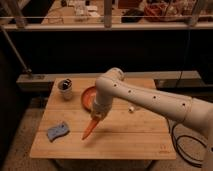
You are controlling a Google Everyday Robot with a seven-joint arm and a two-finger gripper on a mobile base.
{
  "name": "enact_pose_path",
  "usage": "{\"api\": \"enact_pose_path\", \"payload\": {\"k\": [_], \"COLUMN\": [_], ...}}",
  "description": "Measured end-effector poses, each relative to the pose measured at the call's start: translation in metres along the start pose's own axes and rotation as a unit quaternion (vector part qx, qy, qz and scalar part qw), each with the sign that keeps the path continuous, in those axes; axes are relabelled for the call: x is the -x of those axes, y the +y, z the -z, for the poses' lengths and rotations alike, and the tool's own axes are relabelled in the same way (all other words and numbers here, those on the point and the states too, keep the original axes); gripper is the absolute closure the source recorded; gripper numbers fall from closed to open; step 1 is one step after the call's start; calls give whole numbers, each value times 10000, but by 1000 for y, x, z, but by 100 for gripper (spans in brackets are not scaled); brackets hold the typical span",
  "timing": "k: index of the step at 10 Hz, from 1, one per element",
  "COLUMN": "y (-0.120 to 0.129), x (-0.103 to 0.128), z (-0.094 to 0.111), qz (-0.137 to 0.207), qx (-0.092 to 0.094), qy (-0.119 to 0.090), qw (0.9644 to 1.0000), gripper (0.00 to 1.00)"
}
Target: Place the pepper in the ceramic bowl
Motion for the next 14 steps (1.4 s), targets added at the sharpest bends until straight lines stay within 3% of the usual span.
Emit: {"api": "enact_pose_path", "payload": {"k": [6,10,14], "y": [-5,-12,-14], "x": [-35,-67,-82], "z": [23,21,19], "qz": [-216,-350,-449], "qx": [-79,-76,-76], "qy": [266,367,405], "qw": [9994,9987,9981], "gripper": [98,98,98]}}
